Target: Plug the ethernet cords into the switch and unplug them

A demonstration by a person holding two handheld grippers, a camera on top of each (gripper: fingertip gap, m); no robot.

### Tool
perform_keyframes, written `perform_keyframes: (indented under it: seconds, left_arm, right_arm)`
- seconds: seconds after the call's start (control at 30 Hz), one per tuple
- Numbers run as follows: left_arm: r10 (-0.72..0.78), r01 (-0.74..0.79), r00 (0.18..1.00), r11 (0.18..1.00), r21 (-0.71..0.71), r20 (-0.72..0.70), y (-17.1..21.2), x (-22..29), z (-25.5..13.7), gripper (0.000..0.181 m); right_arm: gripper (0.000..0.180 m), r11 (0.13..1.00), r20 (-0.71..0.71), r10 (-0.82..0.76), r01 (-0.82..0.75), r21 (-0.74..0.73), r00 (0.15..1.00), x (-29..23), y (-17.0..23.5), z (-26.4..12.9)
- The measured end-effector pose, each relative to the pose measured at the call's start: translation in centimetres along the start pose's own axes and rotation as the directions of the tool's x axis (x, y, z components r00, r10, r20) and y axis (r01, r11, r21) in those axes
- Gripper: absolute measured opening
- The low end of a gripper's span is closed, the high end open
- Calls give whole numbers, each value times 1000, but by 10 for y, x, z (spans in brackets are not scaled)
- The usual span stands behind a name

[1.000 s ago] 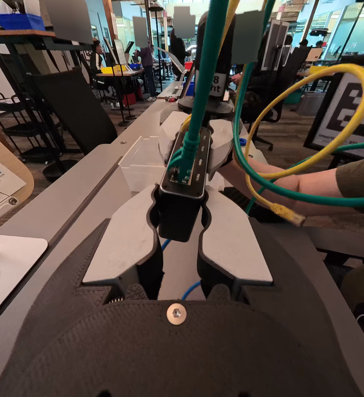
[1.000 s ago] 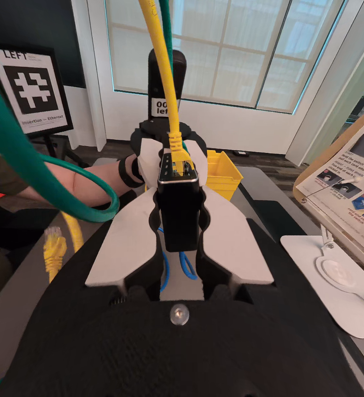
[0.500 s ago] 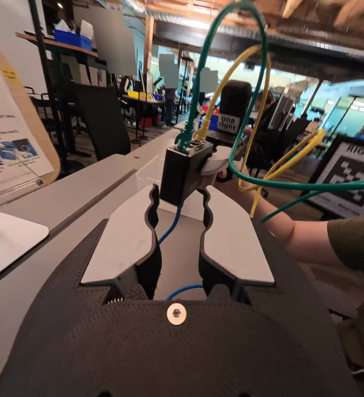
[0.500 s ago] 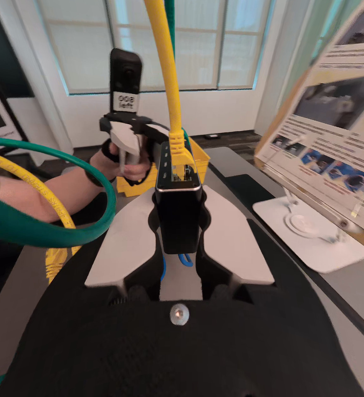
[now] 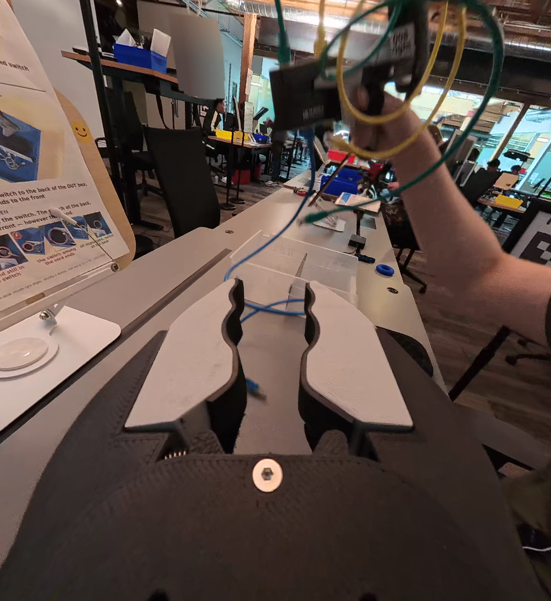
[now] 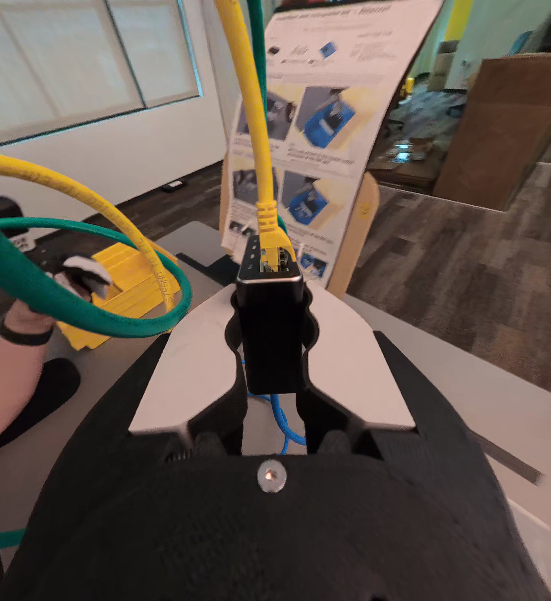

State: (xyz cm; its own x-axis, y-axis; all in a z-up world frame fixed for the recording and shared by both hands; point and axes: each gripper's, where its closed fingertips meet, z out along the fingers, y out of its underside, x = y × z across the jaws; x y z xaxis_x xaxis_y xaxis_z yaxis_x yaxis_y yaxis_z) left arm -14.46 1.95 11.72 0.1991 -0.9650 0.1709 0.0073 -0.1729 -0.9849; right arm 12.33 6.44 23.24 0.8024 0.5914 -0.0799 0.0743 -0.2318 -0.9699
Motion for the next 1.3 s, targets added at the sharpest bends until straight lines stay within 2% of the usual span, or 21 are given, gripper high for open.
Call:
perform_keyframes:
  seconds: [0.17,0.33,0.53,0.67,0.83,1.03,1.3]
  left_arm:
    - [9,-10,1000,999,-35,-9,4,4,1,35]
    - [1,-2,1000,997,-72,-21,12,5,6,35]
    - [-5,1,999,993,-116,-34,22,7,14,35]
    - [-11,5,999,991,-136,-42,28,8,18,35]
    - [-17,8,998,987,-163,-54,35,9,24,35]
    - [-23,10,998,980,-199,-64,44,10,30,35]
    - [-42,24,996,972,-233,-74,54,10,37,35]
  right_arm:
    - [34,1000,-163,-5,5,2,987,30,-84,-39]
    - [34,997,-326,-12,36,70,945,51,-151,-83]
    - [34,995,-508,-18,64,73,861,88,-176,-127]
    - [34,999,-608,-16,40,25,794,122,-157,-146]
    - [34,998,-690,-28,-23,-64,723,165,-107,-152]
    - [34,982,-695,-39,-102,-160,718,195,-39,-138]
    - [34,929,-615,-10,-220,-297,788,207,51,-102]
